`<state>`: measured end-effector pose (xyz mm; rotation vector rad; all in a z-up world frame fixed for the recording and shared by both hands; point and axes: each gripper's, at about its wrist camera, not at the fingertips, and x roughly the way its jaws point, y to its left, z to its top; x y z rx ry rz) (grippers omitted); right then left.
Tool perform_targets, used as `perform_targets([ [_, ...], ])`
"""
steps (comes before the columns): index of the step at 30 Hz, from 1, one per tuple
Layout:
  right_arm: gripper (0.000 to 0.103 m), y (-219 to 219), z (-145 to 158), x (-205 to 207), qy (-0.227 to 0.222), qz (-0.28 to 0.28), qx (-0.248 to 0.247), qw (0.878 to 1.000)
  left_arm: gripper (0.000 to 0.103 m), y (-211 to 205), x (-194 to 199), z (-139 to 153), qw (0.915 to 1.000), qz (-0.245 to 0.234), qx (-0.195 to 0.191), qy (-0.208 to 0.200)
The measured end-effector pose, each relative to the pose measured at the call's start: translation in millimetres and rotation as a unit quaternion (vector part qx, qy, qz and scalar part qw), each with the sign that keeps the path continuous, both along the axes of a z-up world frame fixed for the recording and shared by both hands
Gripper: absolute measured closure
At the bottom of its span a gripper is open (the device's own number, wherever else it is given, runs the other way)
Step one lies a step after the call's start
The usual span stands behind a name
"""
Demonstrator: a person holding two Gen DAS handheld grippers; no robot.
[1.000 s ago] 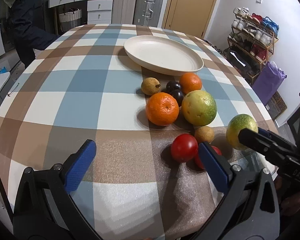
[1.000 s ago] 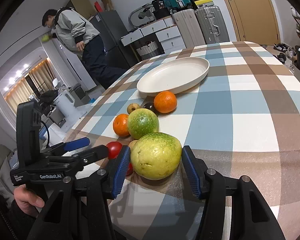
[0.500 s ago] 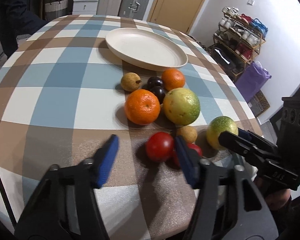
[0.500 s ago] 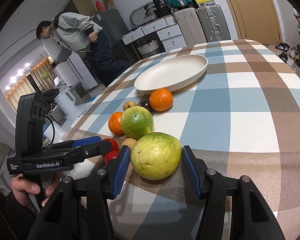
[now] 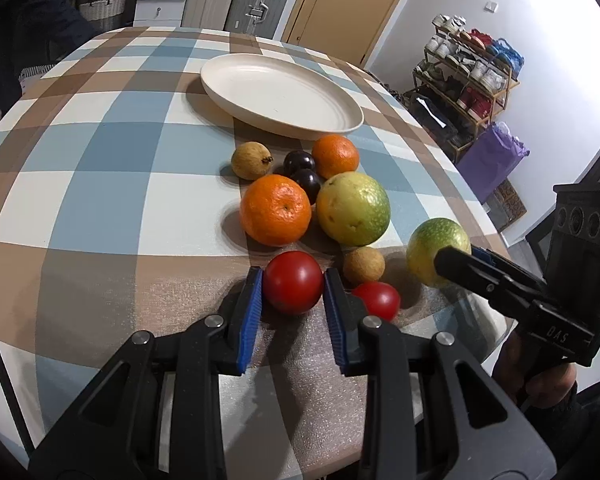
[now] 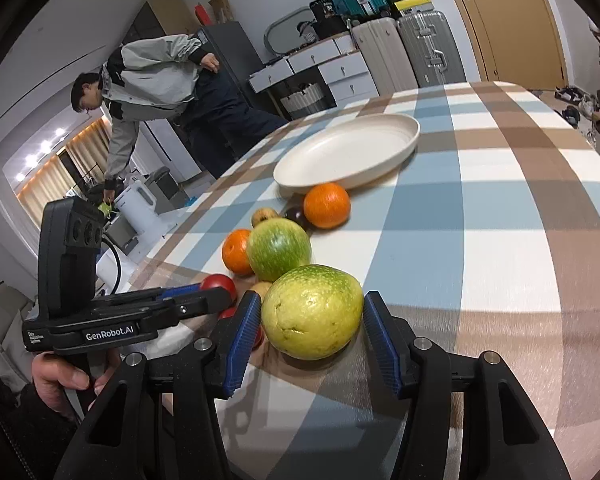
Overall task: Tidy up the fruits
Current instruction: 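Carry both fruits onto the cream plate and open both tools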
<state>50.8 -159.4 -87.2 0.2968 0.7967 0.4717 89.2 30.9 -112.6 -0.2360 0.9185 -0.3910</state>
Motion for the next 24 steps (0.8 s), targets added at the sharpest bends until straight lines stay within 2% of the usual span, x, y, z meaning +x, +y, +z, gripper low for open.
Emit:
perform_targets([
  [7, 0.049, -2, 14, 17, -0.015, 0.001, 0.006, 1.000, 0.076, 13, 3, 26, 0.9997, -0.003, -0.020, -0.015],
  [12, 0.049, -6, 26, 40, -0.019, 0.004, 0.020, 1.000, 0.076, 21, 22, 50, 0.9992, -0.005, -0.029, -0.028],
  [17, 0.049, -7, 44, 72, -0.030, 0.011, 0.019, 0.999, 0.076, 23, 64, 72, 0.9991, -0.008, -0.022, -0.036],
  [24, 0.049, -5, 66, 131, -0.046, 0.024, -0.013, 0.999, 0.076, 10, 137, 95, 0.9986, -0.023, 0.003, -0.047],
])
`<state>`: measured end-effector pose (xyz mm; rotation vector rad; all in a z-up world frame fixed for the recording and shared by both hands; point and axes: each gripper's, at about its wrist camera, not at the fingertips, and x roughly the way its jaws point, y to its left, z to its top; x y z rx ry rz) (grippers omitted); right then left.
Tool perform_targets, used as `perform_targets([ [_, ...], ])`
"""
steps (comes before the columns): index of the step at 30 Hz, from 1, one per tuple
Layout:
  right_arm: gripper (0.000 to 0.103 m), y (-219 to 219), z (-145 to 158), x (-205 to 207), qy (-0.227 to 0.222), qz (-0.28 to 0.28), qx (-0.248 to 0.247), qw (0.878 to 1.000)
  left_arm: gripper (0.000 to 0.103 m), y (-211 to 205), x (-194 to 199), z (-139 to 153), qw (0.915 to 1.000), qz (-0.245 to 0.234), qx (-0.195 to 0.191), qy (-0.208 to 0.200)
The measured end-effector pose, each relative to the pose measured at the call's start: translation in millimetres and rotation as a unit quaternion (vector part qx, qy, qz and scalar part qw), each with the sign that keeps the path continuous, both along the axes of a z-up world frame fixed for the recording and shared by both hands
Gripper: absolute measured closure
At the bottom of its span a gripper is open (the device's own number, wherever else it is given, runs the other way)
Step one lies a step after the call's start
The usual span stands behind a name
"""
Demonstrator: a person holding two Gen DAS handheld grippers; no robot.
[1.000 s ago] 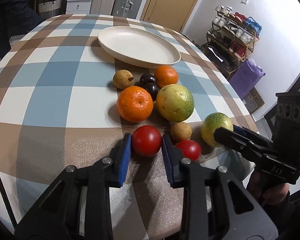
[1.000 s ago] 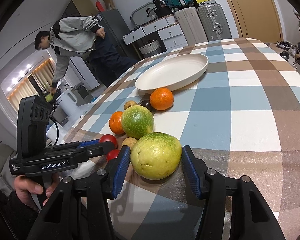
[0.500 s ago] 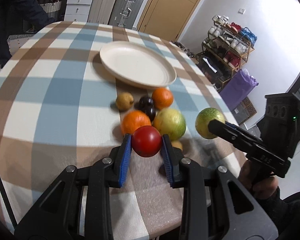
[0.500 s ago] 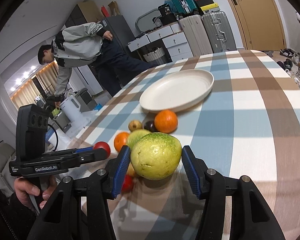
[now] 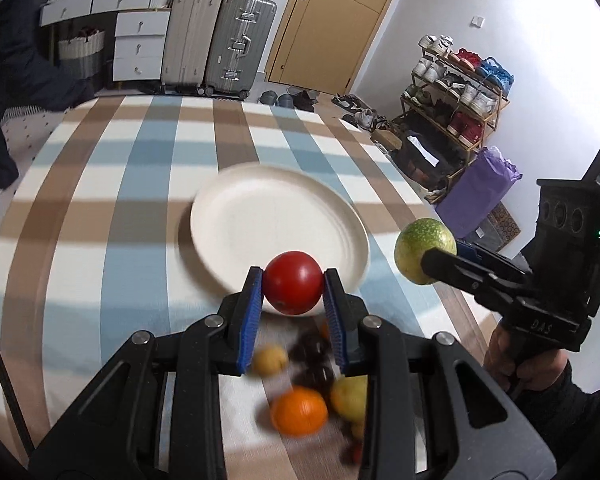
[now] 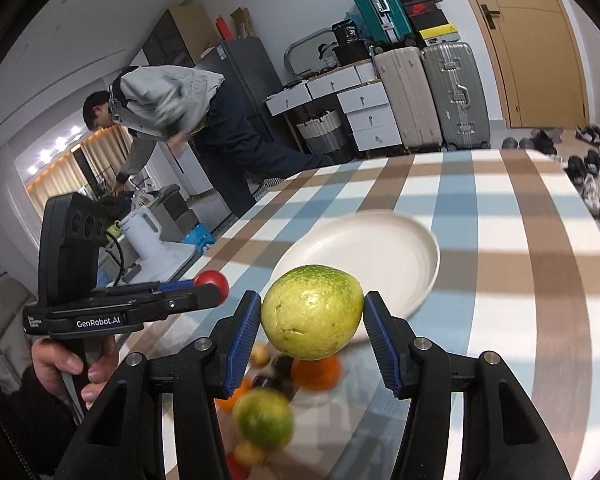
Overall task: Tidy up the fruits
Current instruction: 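Carry both fruits onto the cream plate and open both tools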
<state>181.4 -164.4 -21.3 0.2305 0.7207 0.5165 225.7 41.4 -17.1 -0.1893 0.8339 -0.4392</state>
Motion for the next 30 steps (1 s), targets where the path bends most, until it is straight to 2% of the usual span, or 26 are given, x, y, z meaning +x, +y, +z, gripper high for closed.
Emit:
perform_targets([
  [6, 0.049, 5, -4, 50, 0.008, 0.008, -0.039, 0.999, 0.076, -12, 69, -4, 0.9997, -0.008, 0.012, 0.020],
  [10, 0.049, 9, -19, 84, 0.017, 0.015, -0.069, 0.997, 0.076, -20, 114, -18, 0.9989, -0.011, 0.012, 0.044],
  [15, 0.049, 12, -41, 116, 0.033, 0.021, -0.080, 0.996, 0.076, -32, 154, -40, 0.9973, -0.015, 0.016, 0.070],
  [21, 0.049, 17, -59, 135, 0.043, 0.030, -0.087, 0.995, 0.076, -37, 183, -63, 0.9956, -0.018, 0.018, 0.090],
  [30, 0.049, 25, -71, 156, 0.055, 0.026, -0.089, 0.994, 0.075, -44, 204, -71, 0.9941, -0.017, 0.013, 0.106],
])
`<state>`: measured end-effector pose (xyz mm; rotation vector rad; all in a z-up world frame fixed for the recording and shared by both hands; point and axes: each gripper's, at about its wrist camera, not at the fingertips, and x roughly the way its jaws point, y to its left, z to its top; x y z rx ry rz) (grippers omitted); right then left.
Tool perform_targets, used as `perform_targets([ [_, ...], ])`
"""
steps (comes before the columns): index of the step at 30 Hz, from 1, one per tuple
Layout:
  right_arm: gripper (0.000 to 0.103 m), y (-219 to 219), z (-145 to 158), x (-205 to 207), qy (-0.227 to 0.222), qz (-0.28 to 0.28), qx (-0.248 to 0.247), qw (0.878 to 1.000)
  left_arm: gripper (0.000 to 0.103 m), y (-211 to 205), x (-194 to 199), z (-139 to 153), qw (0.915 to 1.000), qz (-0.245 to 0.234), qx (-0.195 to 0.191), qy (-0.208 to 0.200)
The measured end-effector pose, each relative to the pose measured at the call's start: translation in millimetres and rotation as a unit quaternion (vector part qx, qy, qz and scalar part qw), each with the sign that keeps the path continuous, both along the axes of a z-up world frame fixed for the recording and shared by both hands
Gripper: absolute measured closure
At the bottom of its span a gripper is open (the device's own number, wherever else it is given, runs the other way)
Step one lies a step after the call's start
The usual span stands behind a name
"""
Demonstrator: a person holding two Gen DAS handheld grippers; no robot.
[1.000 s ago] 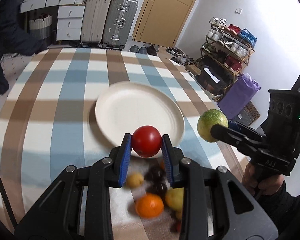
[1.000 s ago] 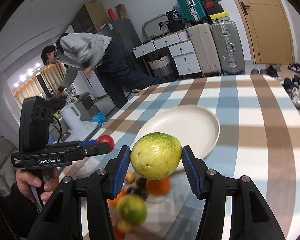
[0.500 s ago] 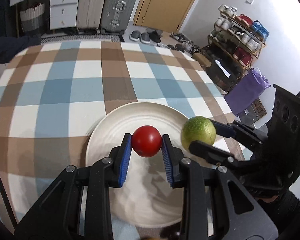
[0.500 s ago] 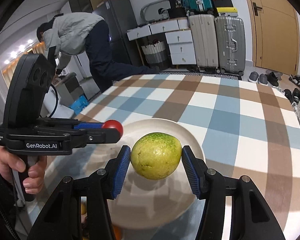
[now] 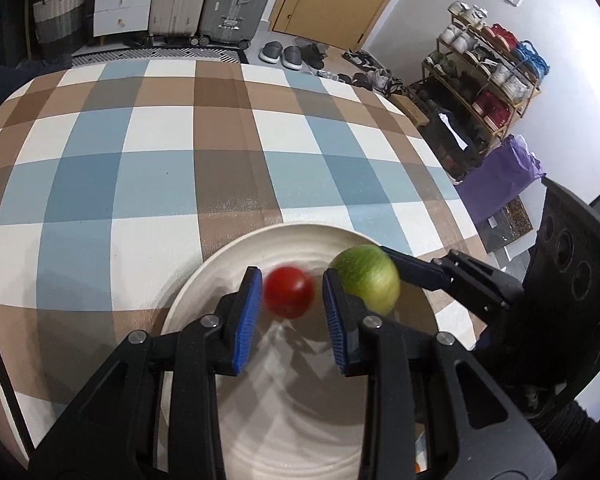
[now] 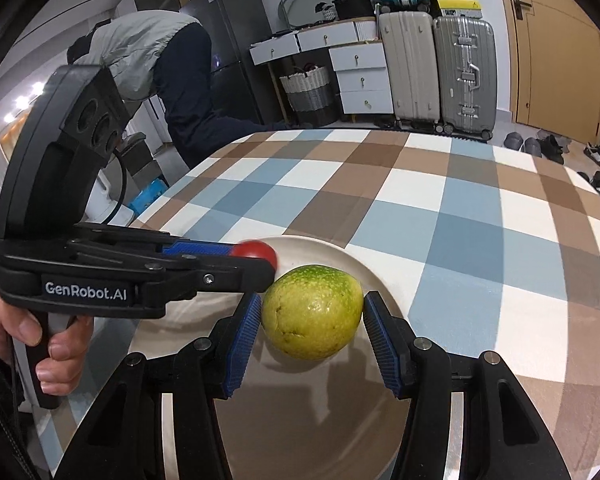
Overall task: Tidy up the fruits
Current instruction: 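Carry both fruits onto the cream plate and open both tools, then withdraw both tools from the plate back toward the fruit cluster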
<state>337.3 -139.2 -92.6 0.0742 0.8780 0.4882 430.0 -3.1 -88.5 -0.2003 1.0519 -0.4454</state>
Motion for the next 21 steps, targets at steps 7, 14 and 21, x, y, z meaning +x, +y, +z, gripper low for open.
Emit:
perform_targets([
  [7, 0.035, -13, 19, -19, -0.036, -0.023, 0.016, 0.999, 0.044, 9, -12, 15, 0.9997, 0.022, -0.008, -0.010],
  [14, 0.033, -29, 48, -52, -0.056, -0.040, 0.026, 0.997, 0.044, 14, -47, 40, 0.9990, 0.027, 0.004, -0.036],
  [21, 0.029, -35, 80, -96, -0.088, -0.056, 0.047, 0.993, 0.044, 22, -101, 68, 0.9958, 0.057, 0.017, -0.070],
])
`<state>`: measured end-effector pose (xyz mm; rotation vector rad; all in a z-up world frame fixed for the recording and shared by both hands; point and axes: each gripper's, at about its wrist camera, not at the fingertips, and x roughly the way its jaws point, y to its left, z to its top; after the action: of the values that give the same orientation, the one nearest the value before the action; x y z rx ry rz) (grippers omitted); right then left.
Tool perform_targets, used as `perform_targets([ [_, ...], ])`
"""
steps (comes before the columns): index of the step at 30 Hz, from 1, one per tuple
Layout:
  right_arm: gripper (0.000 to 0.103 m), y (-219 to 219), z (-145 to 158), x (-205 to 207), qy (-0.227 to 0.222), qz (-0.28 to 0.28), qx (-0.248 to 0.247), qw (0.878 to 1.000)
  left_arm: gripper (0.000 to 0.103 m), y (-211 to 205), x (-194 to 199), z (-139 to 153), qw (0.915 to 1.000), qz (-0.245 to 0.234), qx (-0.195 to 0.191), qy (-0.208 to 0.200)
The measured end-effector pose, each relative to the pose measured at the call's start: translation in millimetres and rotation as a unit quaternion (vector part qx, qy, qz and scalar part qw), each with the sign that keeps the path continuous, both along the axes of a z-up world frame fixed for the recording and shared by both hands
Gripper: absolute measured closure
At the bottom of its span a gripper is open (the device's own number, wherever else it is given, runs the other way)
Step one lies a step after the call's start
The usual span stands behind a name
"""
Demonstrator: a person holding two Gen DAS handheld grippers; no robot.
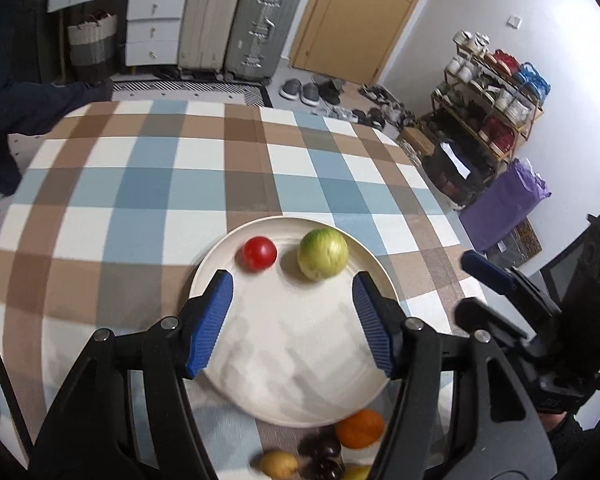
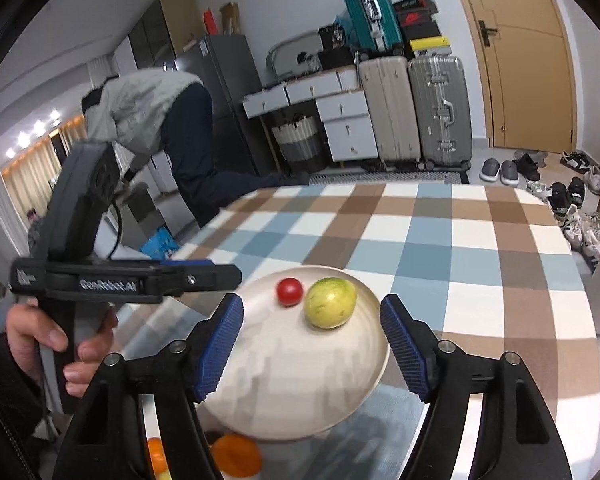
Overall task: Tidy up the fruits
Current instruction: 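Withdraw both tools from the plate back toward the fruit cluster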
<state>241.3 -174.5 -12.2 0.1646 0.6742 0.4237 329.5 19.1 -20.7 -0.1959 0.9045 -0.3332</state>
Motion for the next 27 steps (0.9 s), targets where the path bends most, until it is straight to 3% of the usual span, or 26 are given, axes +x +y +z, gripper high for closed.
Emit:
perform_targets([
  [4, 0.019, 1, 16, -28, -0.021, -0.005, 0.015, 1.000, 0.044, -4, -38, 14, 0.9990, 0.012, 0.036, -0.024],
  [6, 0.019, 4, 23, -44, -0.030, -0.005, 0.018, 0.999, 0.044, -4, -59, 23, 0.9982, 0.021, 0.042, -0.038],
  [11, 0.005, 8, 39, -76, -0.050, -0.007, 0.028, 0.998, 0.037, -8, -104, 46, 0.9952, 0.034, 0.059, -0.070],
  [16, 0.001, 10, 52, -108, -0.060, -0.016, 0.040, 0.997, 0.024, -7, -151, 71, 0.9896, 0.051, 0.071, -0.115],
  [27, 0.000, 14, 65, -170, -0.077, -0.026, 0.034, 0.996, 0.016, 3, -238, 90, 0.9839, 0.074, 0.066, -0.149],
])
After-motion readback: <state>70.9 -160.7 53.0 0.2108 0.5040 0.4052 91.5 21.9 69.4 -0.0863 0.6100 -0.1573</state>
